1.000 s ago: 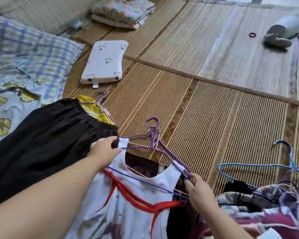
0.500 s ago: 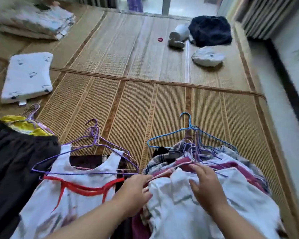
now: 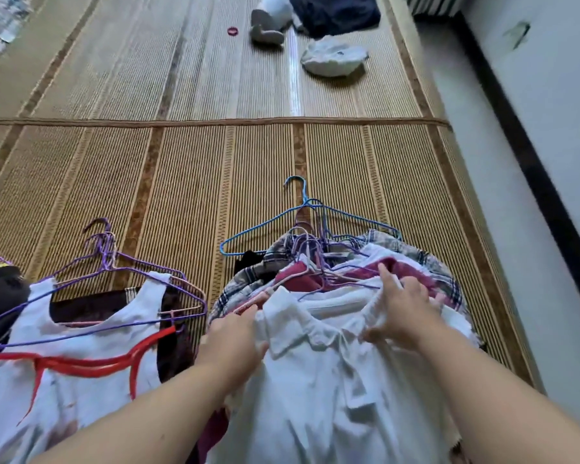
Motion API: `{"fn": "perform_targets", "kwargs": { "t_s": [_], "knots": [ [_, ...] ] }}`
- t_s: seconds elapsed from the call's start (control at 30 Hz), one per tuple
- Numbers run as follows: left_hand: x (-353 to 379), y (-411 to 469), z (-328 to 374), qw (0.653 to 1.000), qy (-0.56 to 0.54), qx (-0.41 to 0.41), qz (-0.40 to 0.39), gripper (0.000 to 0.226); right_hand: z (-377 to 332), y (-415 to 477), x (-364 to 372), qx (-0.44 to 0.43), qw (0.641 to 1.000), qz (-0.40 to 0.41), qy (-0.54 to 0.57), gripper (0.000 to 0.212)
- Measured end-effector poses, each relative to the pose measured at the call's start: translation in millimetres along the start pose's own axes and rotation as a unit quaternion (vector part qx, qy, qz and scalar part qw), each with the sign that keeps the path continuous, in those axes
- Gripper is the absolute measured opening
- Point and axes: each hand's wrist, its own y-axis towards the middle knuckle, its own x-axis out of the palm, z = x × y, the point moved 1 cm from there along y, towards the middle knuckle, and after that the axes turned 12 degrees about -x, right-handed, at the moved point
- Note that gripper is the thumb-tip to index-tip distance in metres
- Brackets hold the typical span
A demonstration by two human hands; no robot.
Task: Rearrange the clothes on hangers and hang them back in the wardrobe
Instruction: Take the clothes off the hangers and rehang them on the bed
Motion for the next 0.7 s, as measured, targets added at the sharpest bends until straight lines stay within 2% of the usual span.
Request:
{"fn": "perform_targets", "kwargs": {
  "t_s": [0.17, 0.27, 0.33, 0.47, 0.7],
  "knots": [
    [-4.0, -15.9, -7.1, 1.000, 0.022, -0.019, 0.002, 0.018, 22.5, -10.4, -4.3, -0.047, 0.998, 0.033, -0.022, 0.098],
    [-15.8, -22.3, -15.0, 1.000, -0.013, -0.017, 0.020, 0.018, 30.7, -31.5, -4.8, -0.071, 0.992, 0.046, 0.089, 0.086],
    [-23.4, -28.6, -17.9, 0.999, -0.049, 0.008, 0.002, 0.019, 28.8, -52.0, -10.1, -0.061, 0.984, 0.073, 0.150, 0.079],
    [-51.9, -66.5, -29.1, 0.991, -0.115, 0.032, -0.054, 0.022, 2.0, -90.5, -27.4, -0.078, 0.978, 0.084, 0.175, 0.058],
    [-106.0, -152.1, -79.2, 0.985, -0.167, 0.049, 0.010, 0.026, -81.3, -160.8, -63.0, -0.159, 0.965, 0.115, 0.174, 0.050]
  ]
}}
